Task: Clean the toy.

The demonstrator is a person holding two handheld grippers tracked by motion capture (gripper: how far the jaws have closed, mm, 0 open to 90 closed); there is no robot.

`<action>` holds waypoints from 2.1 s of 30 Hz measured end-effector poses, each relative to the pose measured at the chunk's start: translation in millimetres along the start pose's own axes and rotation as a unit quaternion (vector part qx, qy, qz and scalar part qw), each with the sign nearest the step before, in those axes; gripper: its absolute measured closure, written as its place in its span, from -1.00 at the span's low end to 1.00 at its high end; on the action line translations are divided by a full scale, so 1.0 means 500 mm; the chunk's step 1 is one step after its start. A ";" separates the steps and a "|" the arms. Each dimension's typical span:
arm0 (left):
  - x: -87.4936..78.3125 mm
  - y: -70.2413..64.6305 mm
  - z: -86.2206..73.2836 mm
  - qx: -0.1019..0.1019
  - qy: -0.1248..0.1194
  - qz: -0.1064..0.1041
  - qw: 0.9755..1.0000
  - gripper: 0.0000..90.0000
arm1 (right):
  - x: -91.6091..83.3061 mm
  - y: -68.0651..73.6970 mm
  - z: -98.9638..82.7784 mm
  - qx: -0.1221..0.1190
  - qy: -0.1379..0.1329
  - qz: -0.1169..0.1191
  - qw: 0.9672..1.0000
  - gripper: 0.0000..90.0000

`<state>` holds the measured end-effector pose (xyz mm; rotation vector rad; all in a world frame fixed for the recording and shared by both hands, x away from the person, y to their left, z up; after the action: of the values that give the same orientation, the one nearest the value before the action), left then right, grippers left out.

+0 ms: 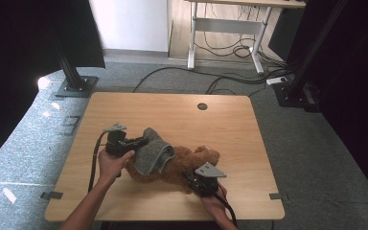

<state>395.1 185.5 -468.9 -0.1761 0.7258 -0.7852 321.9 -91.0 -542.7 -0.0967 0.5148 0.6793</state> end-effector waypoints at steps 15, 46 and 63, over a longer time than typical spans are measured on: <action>-0.045 0.039 -0.083 -0.055 -0.001 -0.050 0.997 0.78 | -0.023 0.016 -0.034 -0.004 0.012 0.022 1.000 0.60; -0.044 0.061 -0.123 -0.046 -0.004 -0.014 0.999 0.80 | -0.017 0.033 -0.054 -0.030 0.021 0.015 0.999 0.65; 0.026 -0.182 -0.028 0.041 -0.026 -0.176 0.983 0.80 | -0.003 0.034 -0.043 -0.018 0.020 0.017 1.000 0.64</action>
<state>339.4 113.4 -449.7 -0.2539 0.6190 -1.1423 301.3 -84.0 -559.2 -0.1354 0.5435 0.7209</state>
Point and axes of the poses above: each handheld gripper's, and its own axes: x roughly forward along the jaws, z roughly out of its top, y roughly to its left, the point moved 4 cm from there along x, roughly forward along the jaws, and after that the axes turned 3 degrees about y, right-handed, at the moved point
